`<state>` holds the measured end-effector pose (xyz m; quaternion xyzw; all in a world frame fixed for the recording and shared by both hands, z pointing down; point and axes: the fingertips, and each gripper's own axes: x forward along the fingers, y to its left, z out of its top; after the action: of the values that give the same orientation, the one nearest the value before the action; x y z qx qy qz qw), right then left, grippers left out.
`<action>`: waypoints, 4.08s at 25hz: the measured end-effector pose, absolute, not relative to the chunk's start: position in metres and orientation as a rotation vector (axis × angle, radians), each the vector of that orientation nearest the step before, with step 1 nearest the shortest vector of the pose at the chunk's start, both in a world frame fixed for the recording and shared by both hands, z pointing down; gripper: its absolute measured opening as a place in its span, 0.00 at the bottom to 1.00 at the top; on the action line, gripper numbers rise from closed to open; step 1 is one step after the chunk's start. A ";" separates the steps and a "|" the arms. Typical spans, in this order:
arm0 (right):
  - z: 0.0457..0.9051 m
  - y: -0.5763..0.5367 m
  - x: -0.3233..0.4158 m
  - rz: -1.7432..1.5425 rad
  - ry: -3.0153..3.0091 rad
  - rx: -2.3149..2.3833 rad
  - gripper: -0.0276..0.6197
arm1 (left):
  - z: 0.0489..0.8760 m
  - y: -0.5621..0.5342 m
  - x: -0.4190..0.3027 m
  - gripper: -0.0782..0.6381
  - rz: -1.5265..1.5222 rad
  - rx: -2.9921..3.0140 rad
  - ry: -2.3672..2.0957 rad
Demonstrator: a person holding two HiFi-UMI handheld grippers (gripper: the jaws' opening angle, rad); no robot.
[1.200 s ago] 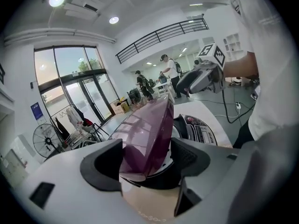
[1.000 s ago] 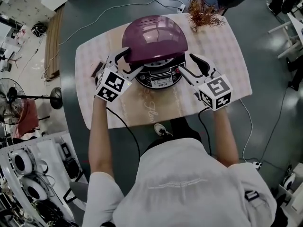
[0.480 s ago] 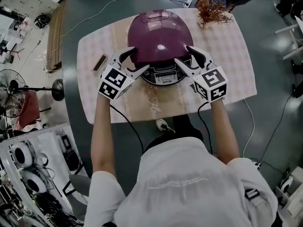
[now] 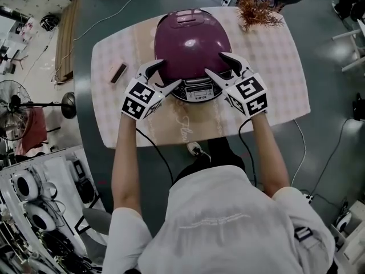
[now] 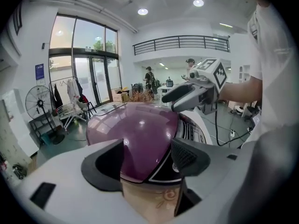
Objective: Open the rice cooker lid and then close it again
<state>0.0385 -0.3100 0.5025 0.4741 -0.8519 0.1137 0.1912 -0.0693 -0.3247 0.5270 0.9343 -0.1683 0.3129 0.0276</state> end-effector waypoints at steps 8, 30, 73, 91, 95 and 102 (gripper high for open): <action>0.518 -0.309 0.035 0.354 -2.364 1.293 0.45 | 0.520 -0.334 -0.071 0.52 0.784 2.771 -0.621; 0.525 -0.305 0.034 0.311 -2.383 1.297 0.43 | 0.526 -0.334 -0.071 0.52 0.736 2.760 -0.746; 0.470 -0.226 0.087 0.211 -2.234 1.699 0.13 | 0.500 -0.281 -0.131 0.16 0.503 2.744 -1.200; 0.385 -0.140 0.055 -0.115 -2.237 1.728 0.09 | 0.404 -0.196 -0.172 0.13 0.385 2.915 -1.273; 0.364 -0.127 0.043 -0.171 -2.262 1.721 0.09 | 0.384 -0.184 -0.172 0.13 0.359 2.957 -1.264; 0.328 -0.110 0.037 -0.234 -2.273 1.743 0.09 | 0.346 -0.169 -0.163 0.13 0.308 3.041 -1.222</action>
<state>0.0368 -0.1101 0.3277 0.6010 -0.7838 -0.0807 0.1336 -0.1628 -0.1693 0.3464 0.9212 -0.3702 0.0933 -0.0748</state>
